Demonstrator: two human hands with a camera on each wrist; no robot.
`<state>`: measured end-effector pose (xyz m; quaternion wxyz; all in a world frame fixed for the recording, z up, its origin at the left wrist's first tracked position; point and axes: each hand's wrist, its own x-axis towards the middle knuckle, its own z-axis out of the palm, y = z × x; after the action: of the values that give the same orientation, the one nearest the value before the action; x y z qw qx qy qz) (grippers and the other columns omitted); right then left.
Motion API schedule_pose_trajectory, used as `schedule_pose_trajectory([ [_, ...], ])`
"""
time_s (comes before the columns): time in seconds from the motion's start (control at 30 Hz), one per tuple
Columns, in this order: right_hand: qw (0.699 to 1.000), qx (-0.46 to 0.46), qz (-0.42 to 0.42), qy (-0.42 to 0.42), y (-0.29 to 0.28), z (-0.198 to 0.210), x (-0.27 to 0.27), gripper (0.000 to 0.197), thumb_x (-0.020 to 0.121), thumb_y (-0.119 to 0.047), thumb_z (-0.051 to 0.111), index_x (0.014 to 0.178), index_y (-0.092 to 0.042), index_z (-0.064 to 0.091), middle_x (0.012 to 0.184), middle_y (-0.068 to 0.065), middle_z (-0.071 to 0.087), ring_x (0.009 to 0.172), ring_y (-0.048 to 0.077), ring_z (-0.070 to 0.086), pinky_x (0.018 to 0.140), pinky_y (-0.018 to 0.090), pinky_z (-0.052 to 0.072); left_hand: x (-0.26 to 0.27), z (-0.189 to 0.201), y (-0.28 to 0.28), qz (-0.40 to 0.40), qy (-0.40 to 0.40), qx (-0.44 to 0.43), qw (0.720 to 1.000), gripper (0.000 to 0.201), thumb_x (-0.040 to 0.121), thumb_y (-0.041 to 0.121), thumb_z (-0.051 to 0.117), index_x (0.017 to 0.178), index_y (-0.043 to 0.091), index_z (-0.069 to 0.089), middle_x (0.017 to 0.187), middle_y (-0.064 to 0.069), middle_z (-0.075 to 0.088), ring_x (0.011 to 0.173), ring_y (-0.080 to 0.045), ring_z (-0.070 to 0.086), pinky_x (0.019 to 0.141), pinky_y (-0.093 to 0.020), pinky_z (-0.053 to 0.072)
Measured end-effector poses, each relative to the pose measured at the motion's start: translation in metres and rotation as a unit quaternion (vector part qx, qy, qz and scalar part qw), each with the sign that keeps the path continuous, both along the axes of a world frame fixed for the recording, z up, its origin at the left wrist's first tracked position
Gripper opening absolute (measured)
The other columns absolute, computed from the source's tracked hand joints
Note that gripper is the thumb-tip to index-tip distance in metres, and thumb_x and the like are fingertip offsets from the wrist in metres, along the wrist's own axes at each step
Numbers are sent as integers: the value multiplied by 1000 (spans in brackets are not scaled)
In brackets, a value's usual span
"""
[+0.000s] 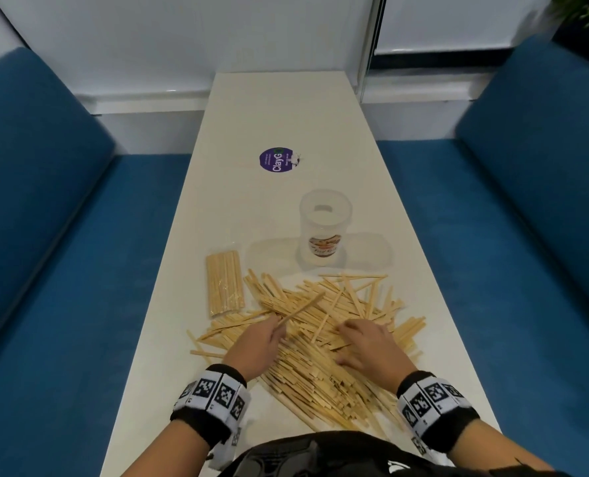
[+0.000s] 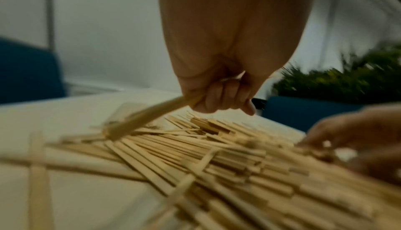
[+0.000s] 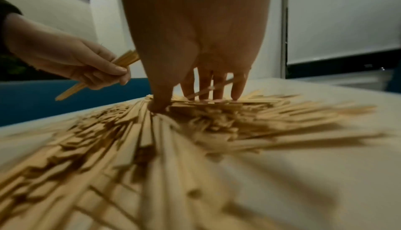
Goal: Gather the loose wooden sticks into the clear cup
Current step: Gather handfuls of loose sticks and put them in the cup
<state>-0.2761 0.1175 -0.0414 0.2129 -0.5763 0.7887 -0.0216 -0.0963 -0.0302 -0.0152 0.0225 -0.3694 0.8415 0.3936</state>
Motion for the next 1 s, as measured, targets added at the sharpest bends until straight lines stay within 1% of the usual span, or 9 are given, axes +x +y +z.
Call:
schedule_pose_trajectory([
  [0.23, 992, -119, 15, 26, -9, -1, 6, 27, 93, -28, 54, 114, -15, 66, 101, 2, 67, 95, 22, 61, 84, 35, 49, -1, 7, -2, 182, 96, 227, 952, 22, 96, 24, 45, 83, 19, 62, 65, 5, 42, 59, -11, 39, 56, -25, 32],
  [0.47, 978, -165, -106, -65, -12, 20, -5, 28, 93, -33, 53, 114, -21, 67, 96, -6, 62, 89, 10, 57, 74, 18, 41, 0, 4, -3, 223, 126, 299, 919, 19, 89, 32, 58, 85, 14, 53, 64, 4, 42, 55, -11, 38, 52, -22, 29],
  [0.6, 933, -222, -209, -194, -22, 40, -1, 24, 85, -28, 66, 107, -17, 70, 87, -8, 64, 82, 5, 57, 75, 14, 44, -12, 17, 5, 200, 138, 307, 920, 44, 80, 49, 60, 96, 10, 51, 96, -12, 64, 88, -27, 61, 56, -22, 35],
  [0.67, 900, -252, -239, -263, -32, 49, 7, 15, 81, -25, 70, 96, -21, 72, 81, -14, 65, 77, 0, 58, 69, 12, 44, -21, 24, 8, 184, 140, 321, 918, 60, 73, 60, 55, 108, 12, 50, 90, 0, 57, 76, -14, 54, 61, -23, 36],
  [0.73, 878, -265, -235, -321, -42, 58, 17, 9, 82, -21, 70, 87, -28, 73, 74, -16, 66, 70, -2, 59, 64, 11, 44, -31, 29, 11, 180, 150, 337, 912, 63, 77, 62, 52, 119, 15, 48, 102, -8, 59, 79, -15, 54, 61, -24, 36],
  [0.8, 881, -263, -214, -331, -50, 61, 27, 20, 86, -16, 65, 81, -35, 71, 71, -17, 64, 67, -5, 57, 63, 10, 41, -41, 33, 15, 187, 181, 361, 895, 71, 72, 66, 53, 119, 14, 50, 86, -8, 58, 67, -12, 46, 60, -24, 35],
  [0.87, 893, -256, -202, -311, -58, 61, 37, 26, 88, -10, 59, 74, -30, 69, 74, -10, 62, 70, -2, 54, 64, 12, 38, -50, 34, 16, 211, 200, 384, 876, 78, 70, 68, 54, 120, 8, 51, 86, -6, 61, 80, -15, 58, 71, -31, 48],
  [0.93, 894, -255, -206, -304, -66, 59, 45, 18, 90, -8, 55, 83, -12, 71, 82, 3, 62, 73, 5, 53, 63, 12, 39, -57, 33, 16, 243, 201, 406, 858, 69, 82, 62, 48, 125, 8, 52, 114, -14, 63, 114, -26, 58, 96, -40, 47],
  [1.0, 893, -257, -207, -305, -72, 56, 51, 19, 93, -10, 51, 93, -6, 70, 85, 3, 57, 74, 5, 50, 64, 9, 40, -60, 33, 16, 270, 223, 433, 831, 59, 90, 57, 39, 120, 9, 56, 114, -13, 65, 110, -22, 61, 94, -35, 50],
])
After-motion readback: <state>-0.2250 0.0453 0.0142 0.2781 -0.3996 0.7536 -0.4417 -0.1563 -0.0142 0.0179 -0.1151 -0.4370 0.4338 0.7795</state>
